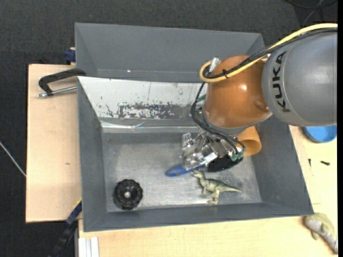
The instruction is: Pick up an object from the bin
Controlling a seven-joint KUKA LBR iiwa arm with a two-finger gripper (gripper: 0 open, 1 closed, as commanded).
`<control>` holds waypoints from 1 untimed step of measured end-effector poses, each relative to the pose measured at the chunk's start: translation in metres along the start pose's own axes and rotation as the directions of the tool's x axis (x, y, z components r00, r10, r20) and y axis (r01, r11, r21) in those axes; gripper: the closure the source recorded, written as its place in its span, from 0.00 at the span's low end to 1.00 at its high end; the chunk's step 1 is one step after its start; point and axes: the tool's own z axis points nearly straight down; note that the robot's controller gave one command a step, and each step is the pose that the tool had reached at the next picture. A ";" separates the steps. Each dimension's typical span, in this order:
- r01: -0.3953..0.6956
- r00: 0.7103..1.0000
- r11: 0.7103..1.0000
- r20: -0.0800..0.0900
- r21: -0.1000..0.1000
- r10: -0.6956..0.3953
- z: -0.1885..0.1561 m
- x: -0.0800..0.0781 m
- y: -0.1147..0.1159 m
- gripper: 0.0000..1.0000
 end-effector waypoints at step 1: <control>-0.002 1.000 1.000 -0.002 -0.001 0.002 0.001 0.001 0.000 0.00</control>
Offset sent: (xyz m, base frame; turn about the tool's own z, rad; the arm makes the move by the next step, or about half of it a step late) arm 0.0000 0.0000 0.0000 0.0000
